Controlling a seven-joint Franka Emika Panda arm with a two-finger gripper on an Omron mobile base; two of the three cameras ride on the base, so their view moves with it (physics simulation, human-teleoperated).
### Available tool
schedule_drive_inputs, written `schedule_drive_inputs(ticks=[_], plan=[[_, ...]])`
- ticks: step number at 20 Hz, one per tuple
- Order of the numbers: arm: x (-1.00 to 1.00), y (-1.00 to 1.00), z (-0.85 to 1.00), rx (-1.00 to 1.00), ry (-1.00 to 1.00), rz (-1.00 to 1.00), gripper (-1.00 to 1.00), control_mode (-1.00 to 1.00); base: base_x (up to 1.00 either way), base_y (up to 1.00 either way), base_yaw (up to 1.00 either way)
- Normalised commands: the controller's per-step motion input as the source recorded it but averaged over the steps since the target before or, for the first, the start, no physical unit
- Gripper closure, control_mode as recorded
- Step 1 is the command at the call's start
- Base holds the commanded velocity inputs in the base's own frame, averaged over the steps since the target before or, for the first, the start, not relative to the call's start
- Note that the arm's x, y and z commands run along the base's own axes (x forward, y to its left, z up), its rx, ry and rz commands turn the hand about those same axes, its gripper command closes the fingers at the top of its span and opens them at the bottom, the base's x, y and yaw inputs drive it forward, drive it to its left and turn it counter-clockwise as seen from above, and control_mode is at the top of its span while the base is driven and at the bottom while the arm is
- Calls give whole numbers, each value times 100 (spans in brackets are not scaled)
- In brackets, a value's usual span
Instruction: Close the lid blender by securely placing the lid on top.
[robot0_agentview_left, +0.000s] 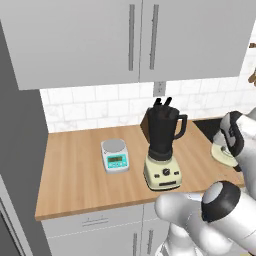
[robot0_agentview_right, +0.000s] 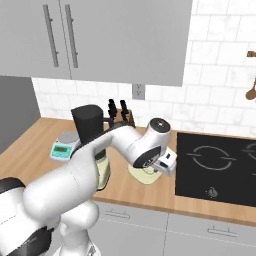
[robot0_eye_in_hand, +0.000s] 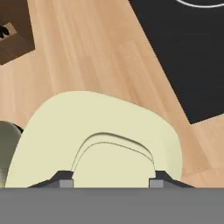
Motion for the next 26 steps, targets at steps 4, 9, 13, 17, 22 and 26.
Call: schedule_drive_inputs(ticks=[4,9,13,17,22,26], plan=[[-63,19,100,0,-16,-6,100,-100,0,0,0],[-54,44,100,-1,-11,-6,100,-100,0,0,0],[-38,63,100,0,-2,-5,100,-100,0,0,0],[-18,67,100,0,0,-1,100,-100,0,0,0],[-1,85,100,0,0,-2,100,-100,0,0,0],[25,79,98,0,7,-7,100,-100,0,0,0]])
